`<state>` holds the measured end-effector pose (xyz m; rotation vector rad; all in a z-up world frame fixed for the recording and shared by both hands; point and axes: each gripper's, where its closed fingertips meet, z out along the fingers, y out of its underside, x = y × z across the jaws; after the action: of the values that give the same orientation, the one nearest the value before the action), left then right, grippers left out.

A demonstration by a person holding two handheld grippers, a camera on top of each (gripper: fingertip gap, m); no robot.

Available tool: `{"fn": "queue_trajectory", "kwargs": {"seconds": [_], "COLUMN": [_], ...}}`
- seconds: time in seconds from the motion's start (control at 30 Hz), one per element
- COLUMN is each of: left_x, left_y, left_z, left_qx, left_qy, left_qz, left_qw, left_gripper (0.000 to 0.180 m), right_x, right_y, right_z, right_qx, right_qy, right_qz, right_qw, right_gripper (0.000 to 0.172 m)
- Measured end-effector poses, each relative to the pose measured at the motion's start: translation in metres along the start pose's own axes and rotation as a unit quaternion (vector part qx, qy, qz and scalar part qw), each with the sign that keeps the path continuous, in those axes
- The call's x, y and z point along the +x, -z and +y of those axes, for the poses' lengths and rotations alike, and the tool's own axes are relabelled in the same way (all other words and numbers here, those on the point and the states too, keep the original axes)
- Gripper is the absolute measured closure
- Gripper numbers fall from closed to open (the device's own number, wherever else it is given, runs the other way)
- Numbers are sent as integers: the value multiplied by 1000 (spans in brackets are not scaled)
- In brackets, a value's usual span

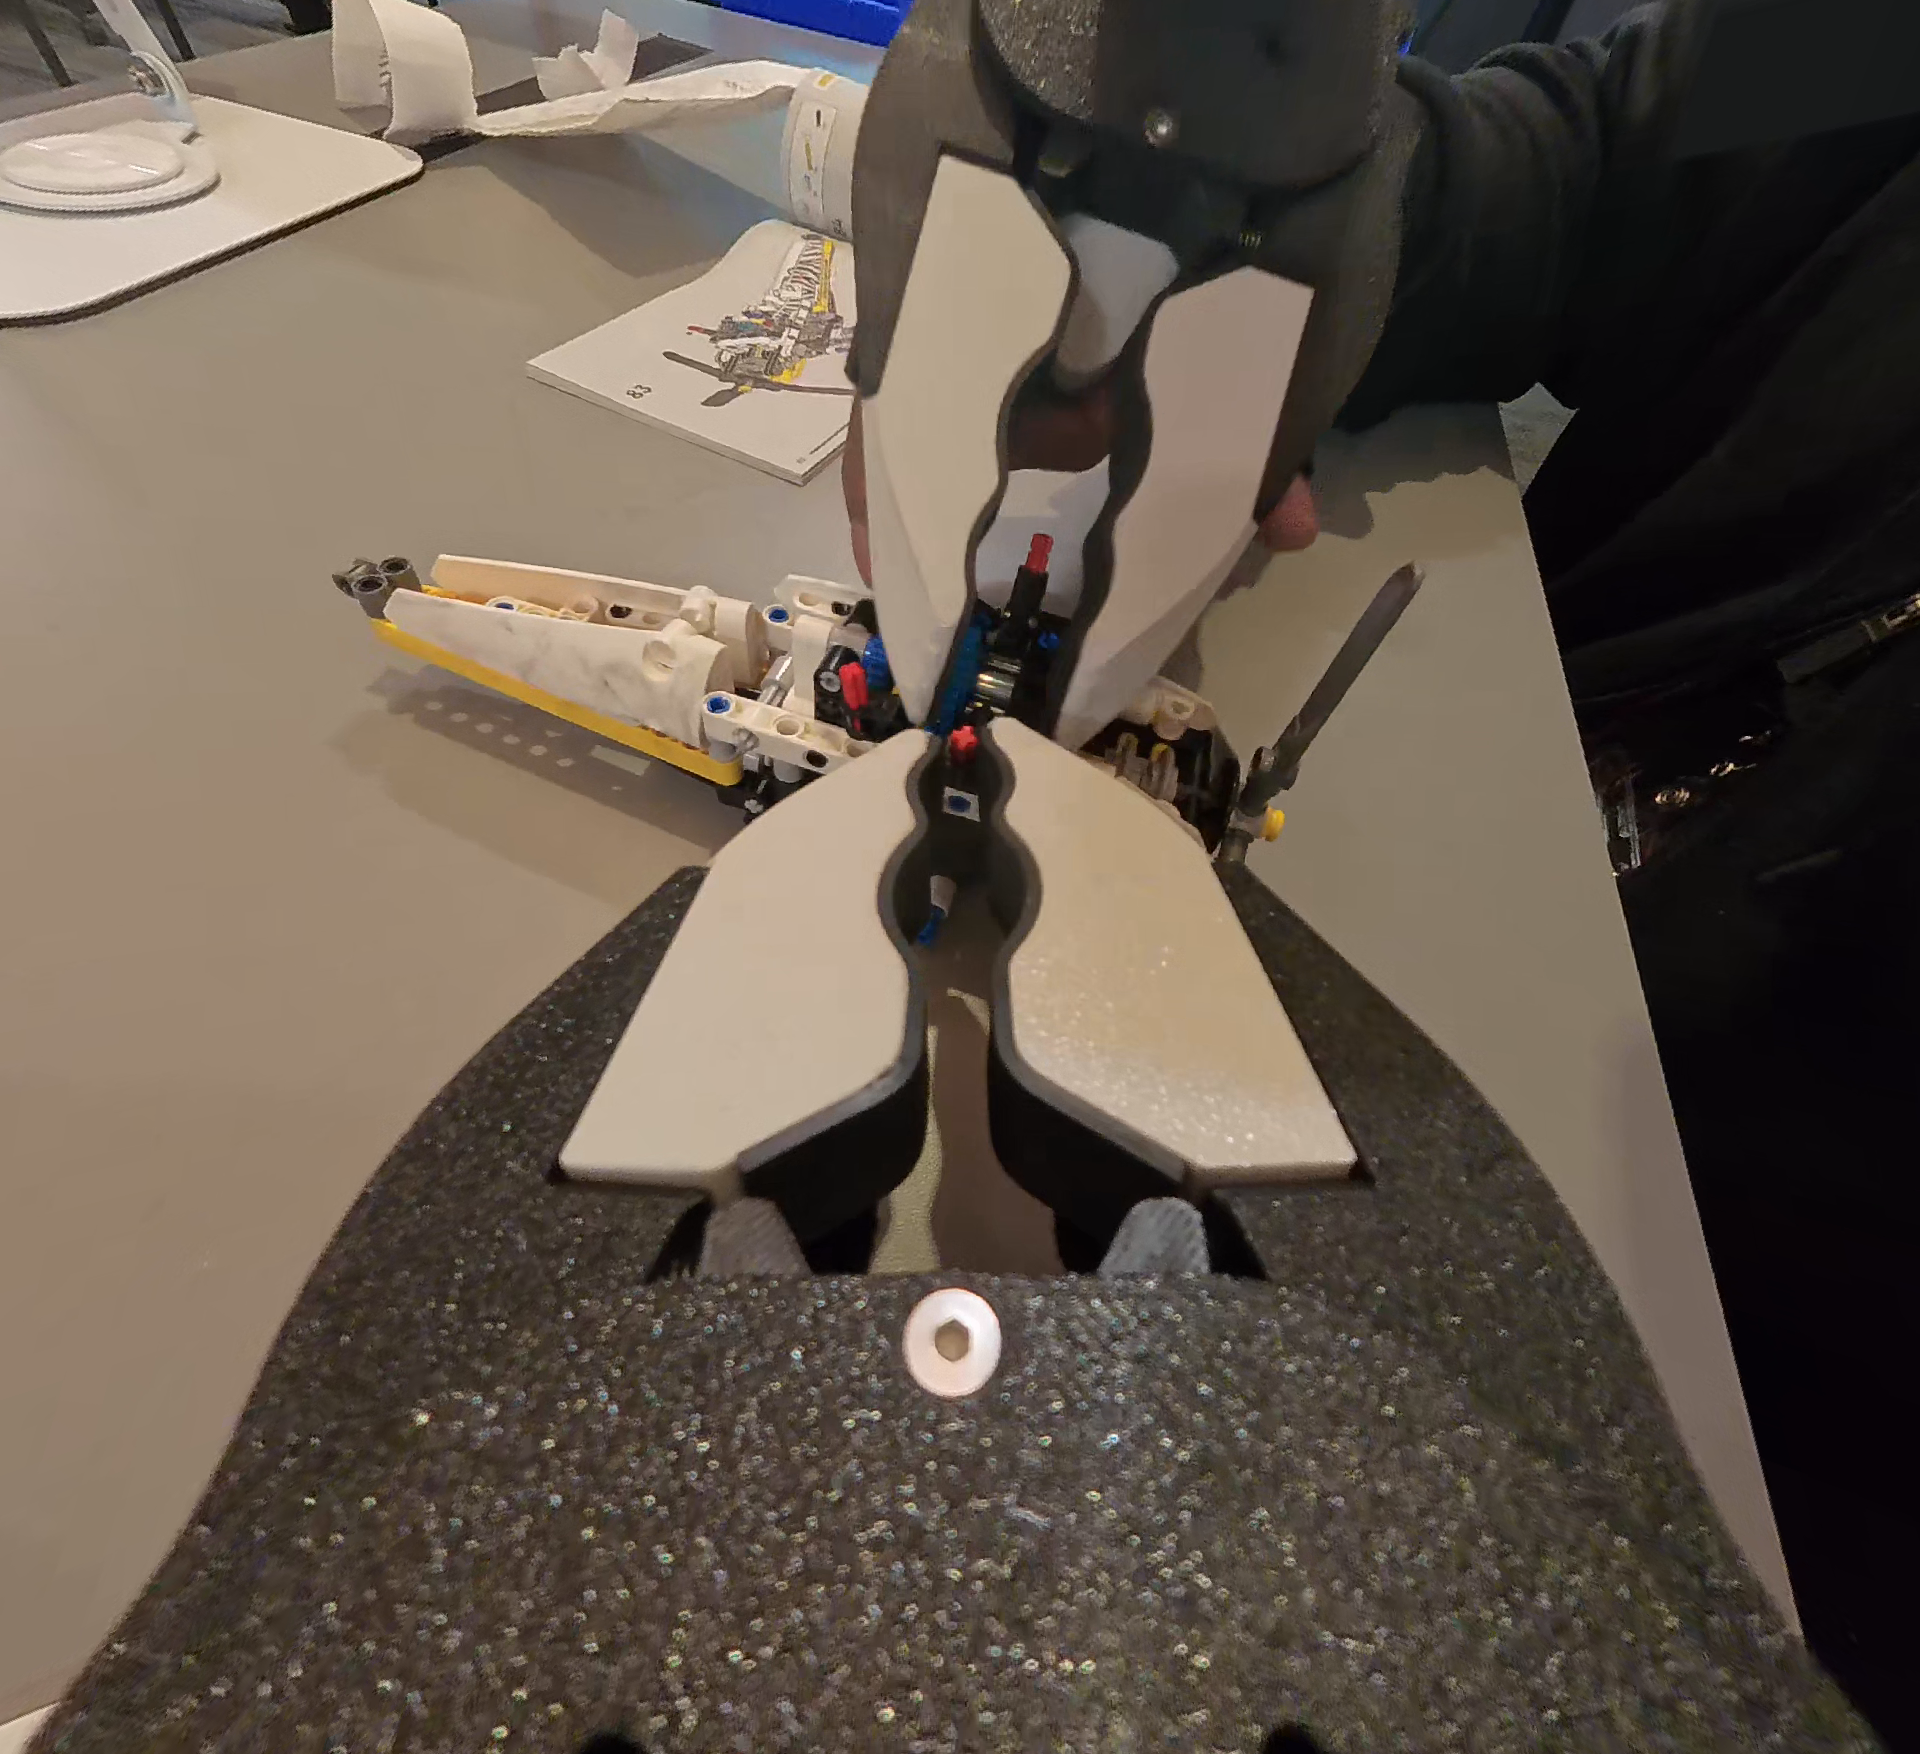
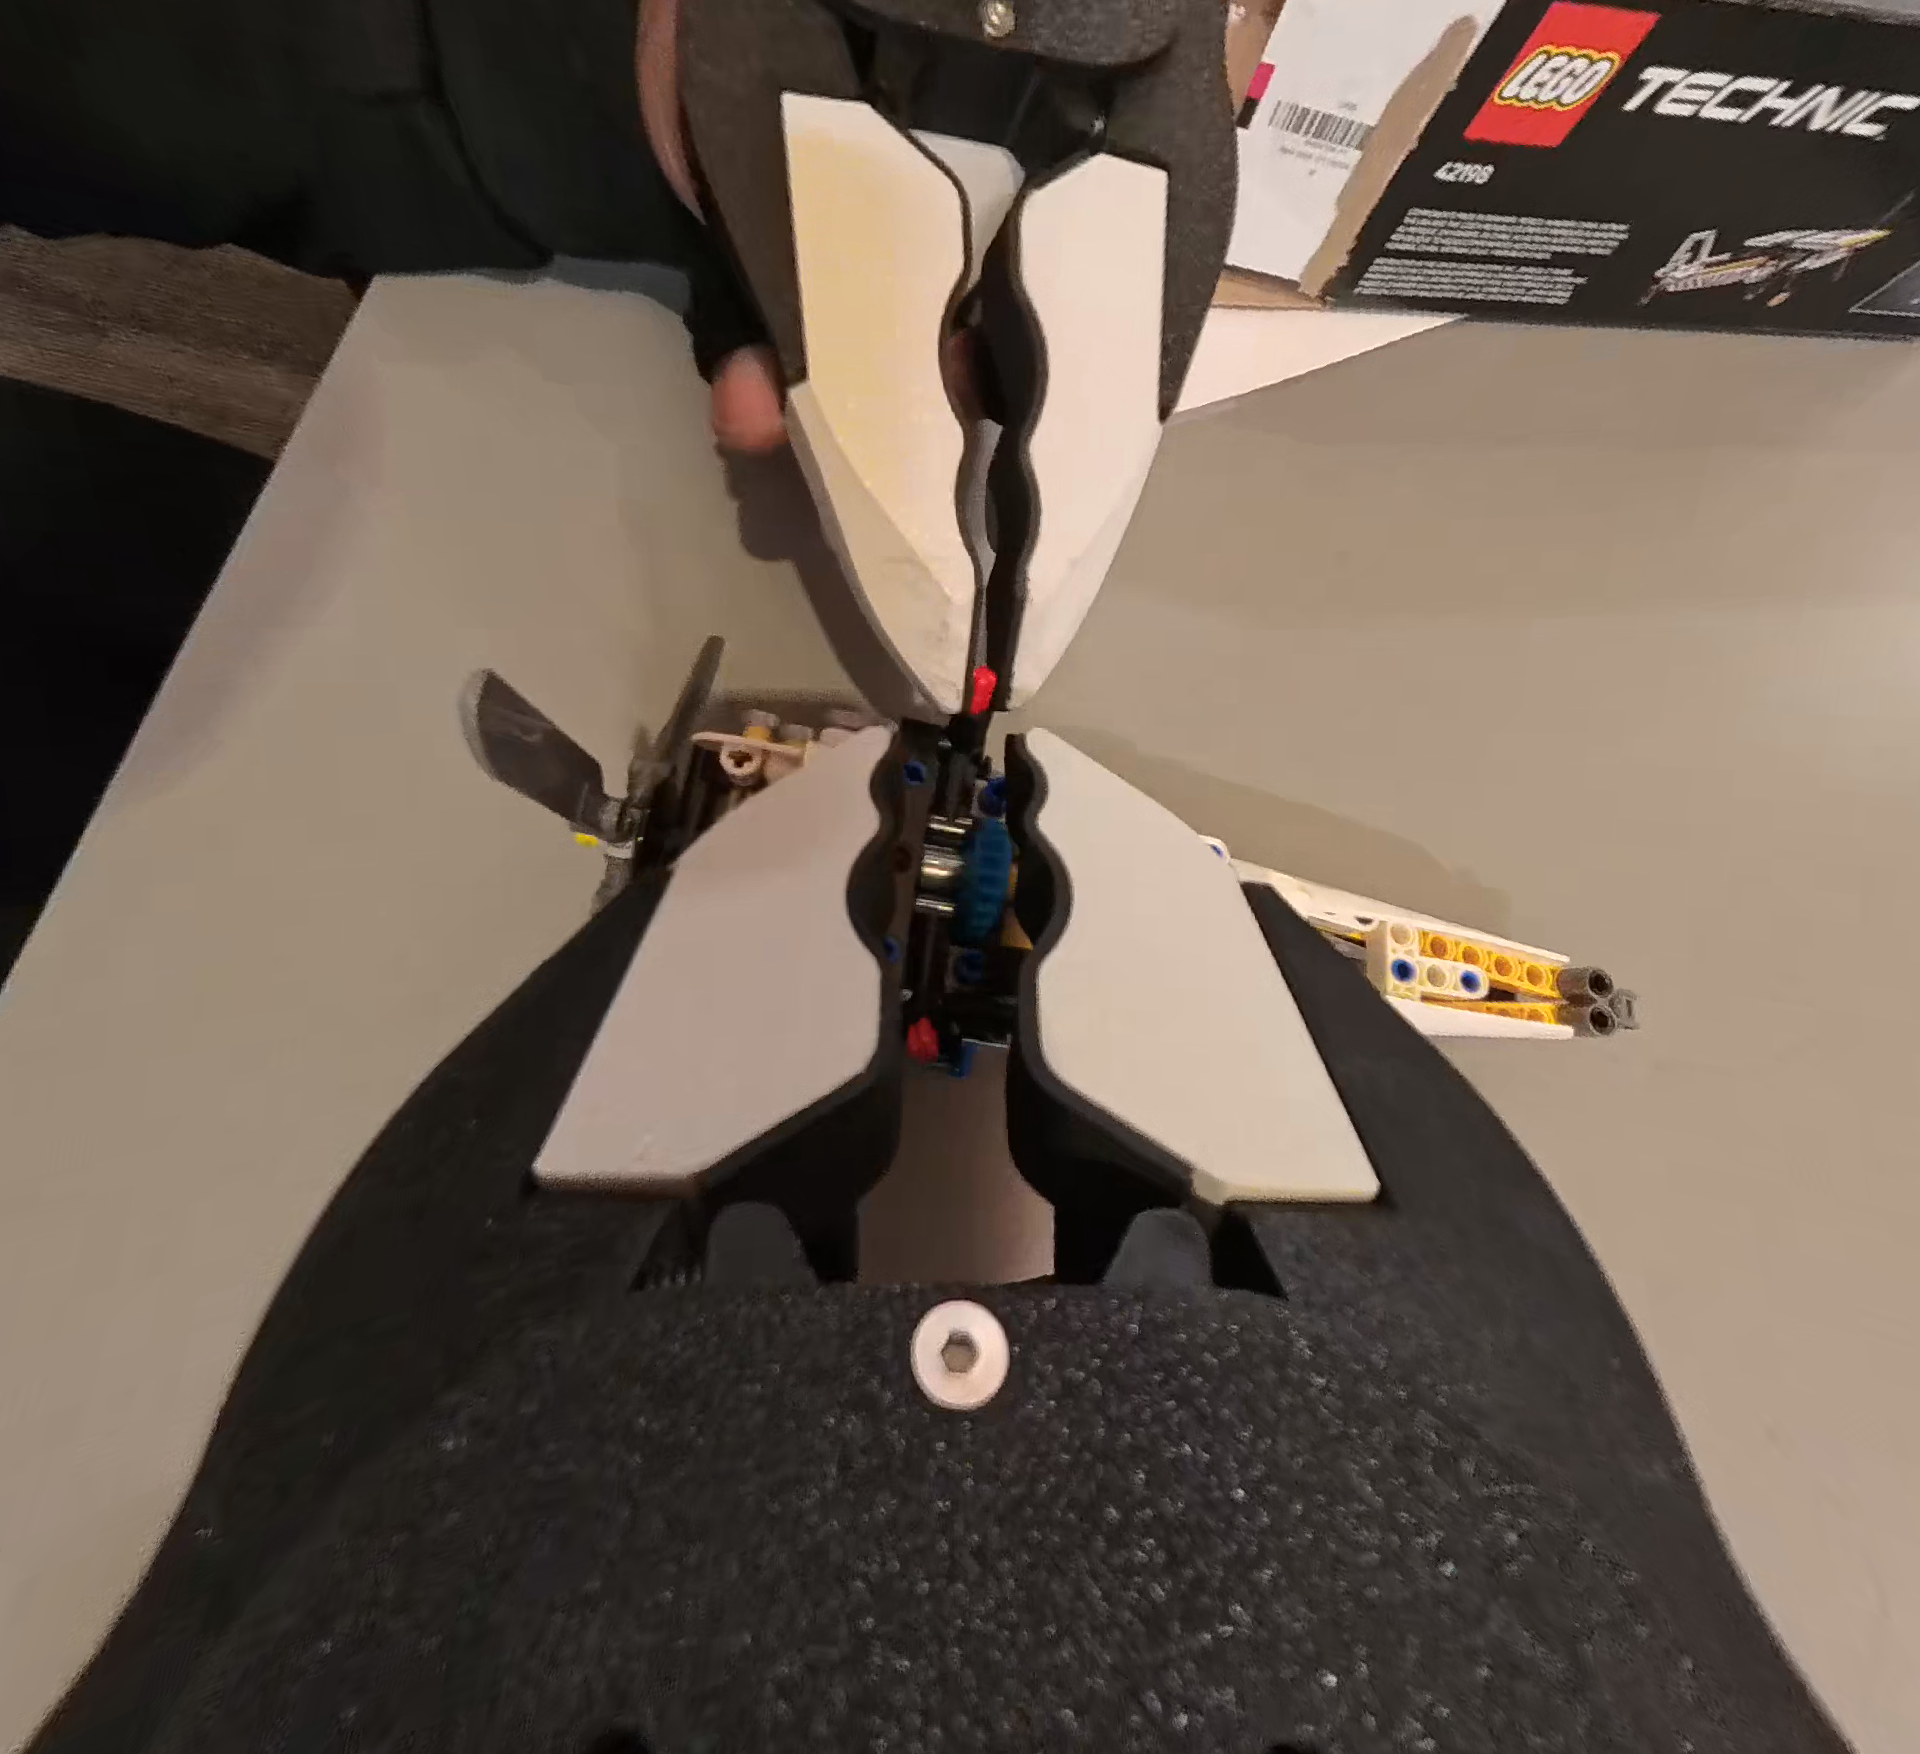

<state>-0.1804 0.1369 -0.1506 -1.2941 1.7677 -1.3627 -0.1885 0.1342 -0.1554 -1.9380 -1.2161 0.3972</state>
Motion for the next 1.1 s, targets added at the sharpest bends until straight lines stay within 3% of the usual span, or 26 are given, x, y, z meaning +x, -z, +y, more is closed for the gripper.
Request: {"fn": "queue_trajectory", "kwargs": {"seconds": [0.17, 0.57, 0.9, 1.1], "left_x": [-1, 1, 0, 0], "left_y": [1, 0, -1, 0], "left_z": [0, 0, 0, 0], "left_qx": [-1, 2, 5, 6], "left_qy": [-3, -6, 0, 5], "left_qz": [-6, -6, -7, -8], "left_qw": [1000, 1000, 1000, 1000], "left_gripper": [174, 174, 174, 174], "right_x": [3, 3, 4, 0], "right_y": [0, 1, 10, 5], "right_z": [1, 3, 4, 2], "right_qx": [-11, -27, -35, -35], "right_qy": [1, 9, 19, 10], "right_qz": [26, 47, 33, 19], "right_qw": [1000, 998, 999, 999], "right_gripper": [166, 172, 171, 154]}}
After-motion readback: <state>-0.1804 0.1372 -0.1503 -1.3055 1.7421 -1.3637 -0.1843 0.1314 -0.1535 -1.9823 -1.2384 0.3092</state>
